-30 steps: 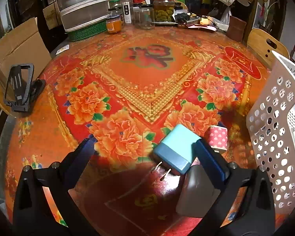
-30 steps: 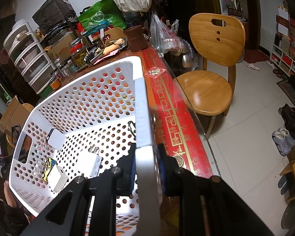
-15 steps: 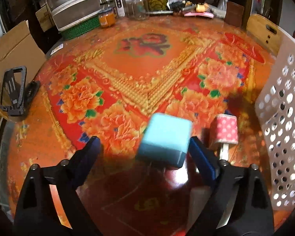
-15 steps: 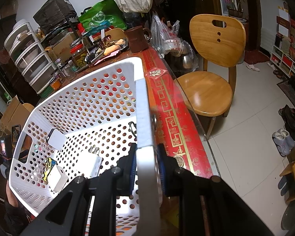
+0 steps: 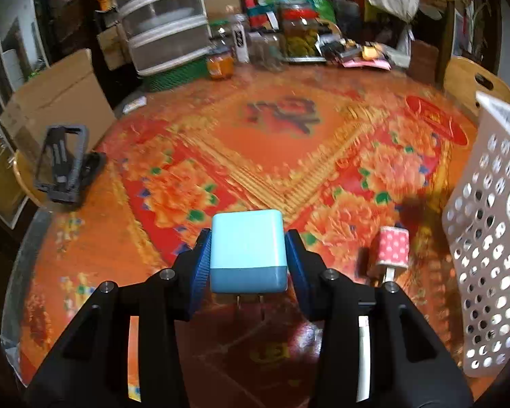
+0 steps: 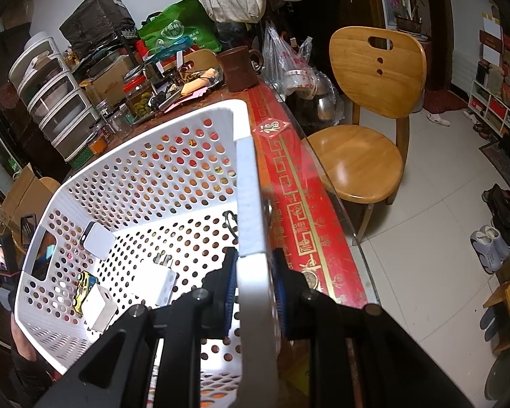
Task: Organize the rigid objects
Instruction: 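Carry the teal charger into the basket and open the left tool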
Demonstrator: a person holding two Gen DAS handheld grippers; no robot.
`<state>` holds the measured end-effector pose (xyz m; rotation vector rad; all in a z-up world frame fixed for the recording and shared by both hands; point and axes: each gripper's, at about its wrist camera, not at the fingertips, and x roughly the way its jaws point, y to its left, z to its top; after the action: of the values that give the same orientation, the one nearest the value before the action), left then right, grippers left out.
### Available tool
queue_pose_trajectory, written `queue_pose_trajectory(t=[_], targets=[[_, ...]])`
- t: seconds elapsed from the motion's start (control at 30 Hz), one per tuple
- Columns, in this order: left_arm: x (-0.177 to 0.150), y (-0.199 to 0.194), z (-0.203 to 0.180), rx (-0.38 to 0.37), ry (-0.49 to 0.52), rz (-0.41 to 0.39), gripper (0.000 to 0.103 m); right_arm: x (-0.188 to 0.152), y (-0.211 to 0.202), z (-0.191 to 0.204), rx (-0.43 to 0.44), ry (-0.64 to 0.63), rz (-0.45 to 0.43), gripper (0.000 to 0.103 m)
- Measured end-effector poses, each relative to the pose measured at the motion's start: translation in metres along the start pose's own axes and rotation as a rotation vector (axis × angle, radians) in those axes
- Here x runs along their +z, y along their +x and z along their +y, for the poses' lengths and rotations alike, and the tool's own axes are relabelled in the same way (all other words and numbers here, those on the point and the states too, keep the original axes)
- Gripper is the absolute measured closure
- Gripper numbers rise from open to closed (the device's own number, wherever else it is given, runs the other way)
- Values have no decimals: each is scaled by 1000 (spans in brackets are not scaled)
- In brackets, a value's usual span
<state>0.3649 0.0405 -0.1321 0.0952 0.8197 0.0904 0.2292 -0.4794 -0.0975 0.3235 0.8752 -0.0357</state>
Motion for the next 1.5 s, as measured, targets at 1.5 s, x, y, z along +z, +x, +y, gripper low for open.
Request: queue_pose_trajectory(t=[1.5], targets=[[34,-142,-189,-164,277,-151,62,0,-1,1,11,0,-1,84]])
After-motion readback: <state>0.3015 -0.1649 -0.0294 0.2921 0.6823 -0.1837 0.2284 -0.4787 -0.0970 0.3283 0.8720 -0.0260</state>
